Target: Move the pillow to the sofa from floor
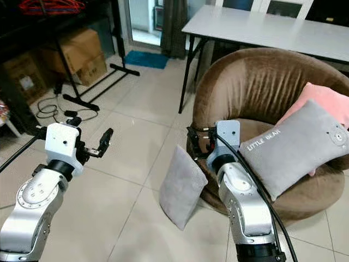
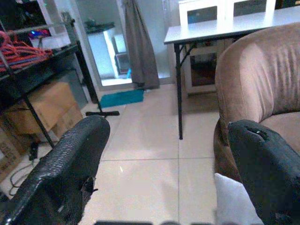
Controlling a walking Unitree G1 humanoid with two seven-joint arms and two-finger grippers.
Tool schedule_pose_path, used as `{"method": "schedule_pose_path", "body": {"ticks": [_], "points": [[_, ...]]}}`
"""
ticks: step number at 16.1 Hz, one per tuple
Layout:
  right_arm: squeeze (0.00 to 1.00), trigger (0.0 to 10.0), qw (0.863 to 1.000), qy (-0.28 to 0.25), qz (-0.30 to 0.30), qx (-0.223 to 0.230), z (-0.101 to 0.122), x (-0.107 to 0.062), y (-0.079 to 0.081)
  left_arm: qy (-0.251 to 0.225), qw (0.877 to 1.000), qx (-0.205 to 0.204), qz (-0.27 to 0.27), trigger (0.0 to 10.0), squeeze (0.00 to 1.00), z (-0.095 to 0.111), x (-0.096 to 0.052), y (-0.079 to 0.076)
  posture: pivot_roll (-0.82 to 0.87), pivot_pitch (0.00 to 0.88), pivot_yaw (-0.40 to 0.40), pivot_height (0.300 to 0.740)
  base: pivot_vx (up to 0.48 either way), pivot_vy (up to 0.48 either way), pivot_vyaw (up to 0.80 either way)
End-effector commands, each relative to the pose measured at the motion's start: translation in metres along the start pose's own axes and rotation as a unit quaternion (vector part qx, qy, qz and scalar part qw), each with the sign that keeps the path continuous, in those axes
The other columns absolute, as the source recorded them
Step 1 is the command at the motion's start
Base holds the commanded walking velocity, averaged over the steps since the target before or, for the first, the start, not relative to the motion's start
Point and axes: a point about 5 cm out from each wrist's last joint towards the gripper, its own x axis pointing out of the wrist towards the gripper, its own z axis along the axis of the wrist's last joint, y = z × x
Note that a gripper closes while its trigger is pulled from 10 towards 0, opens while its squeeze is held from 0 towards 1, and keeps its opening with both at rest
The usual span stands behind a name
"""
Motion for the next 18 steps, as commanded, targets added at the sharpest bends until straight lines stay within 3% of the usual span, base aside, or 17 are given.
{"method": "schedule_pose_path", "body": {"ticks": [1,10,14,18], "points": [[0.0,10.0,1.0,0.003,0.001,-0.008,0.0,0.001,0.001,0.004,1.0,-0.001,0.003,10.0,0.41,-0.002,-0.001,0.001,-0.08,0.0,-0.015,0.74,0.311,0.0,0.8],[0.0,10.0,1.0,0.011,-0.029,0.003,-0.003,0.002,-0.007,0.005,1.0,0.004,0.005,10.0,0.4,-0.002,-0.002,0.003,-0.07,0.0,-0.028,0.74,0.309,0.0,0.0],[0.0,10.0,0.999,0.013,-0.032,-0.003,-0.007,-0.004,-0.007,0.014,1.0,0.007,-0.006,10.0,0.4,-0.006,-0.006,0.001,-0.07,0.0,-0.015,0.74,0.307,0.0,-0.75],[0.0,10.0,0.999,0.008,-0.03,-0.013,-0.009,-0.006,-0.005,0.024,0.999,0.012,-0.017,10.0,0.4,-0.012,-0.009,-0.002,-0.07,0.0,-0.012,0.74,0.303,0.0,0.0]]}}
